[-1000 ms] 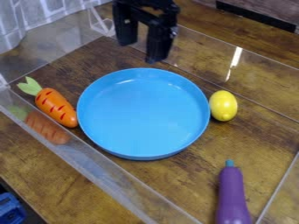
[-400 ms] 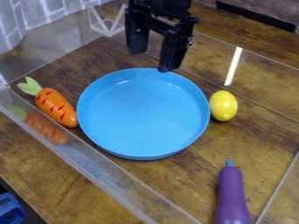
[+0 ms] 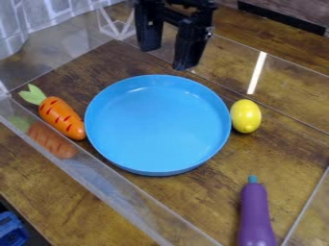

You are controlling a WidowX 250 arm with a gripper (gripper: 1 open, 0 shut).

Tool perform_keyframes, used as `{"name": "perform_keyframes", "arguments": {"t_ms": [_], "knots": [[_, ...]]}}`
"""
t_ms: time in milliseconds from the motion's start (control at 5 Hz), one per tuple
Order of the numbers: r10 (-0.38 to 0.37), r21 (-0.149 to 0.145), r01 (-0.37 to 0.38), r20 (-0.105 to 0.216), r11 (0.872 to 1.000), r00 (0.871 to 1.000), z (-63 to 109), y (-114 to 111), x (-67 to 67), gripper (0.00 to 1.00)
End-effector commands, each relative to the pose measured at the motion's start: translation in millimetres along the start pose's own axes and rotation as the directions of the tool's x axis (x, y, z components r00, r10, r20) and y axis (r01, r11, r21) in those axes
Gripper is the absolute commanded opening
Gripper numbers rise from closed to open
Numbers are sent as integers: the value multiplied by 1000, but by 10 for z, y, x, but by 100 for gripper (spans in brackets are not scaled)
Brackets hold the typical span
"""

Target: Move the carrot to the left side

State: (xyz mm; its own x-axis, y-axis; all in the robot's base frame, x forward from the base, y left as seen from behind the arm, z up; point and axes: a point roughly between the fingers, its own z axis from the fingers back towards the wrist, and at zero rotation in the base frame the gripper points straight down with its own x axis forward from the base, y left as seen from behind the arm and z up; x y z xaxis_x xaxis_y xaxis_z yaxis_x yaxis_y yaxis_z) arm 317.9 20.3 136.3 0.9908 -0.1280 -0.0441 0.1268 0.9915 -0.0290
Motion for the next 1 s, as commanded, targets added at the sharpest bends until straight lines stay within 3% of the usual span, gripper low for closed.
{"name": "perform_keyframes", "arguments": {"t_ms": [0,200,400,600,800], "knots": [[65,0,-65,40,998,997,132,56,-22,100],[116,-10,-116,29,993,993,130,65,-56,0],[158,-19,-157,21,987,987,-18,107,-80,100],[268,-29,-268,31,963,963,-151,246,-197,100],[411,-58,-409,46,911,910,-266,449,-317,100]]}}
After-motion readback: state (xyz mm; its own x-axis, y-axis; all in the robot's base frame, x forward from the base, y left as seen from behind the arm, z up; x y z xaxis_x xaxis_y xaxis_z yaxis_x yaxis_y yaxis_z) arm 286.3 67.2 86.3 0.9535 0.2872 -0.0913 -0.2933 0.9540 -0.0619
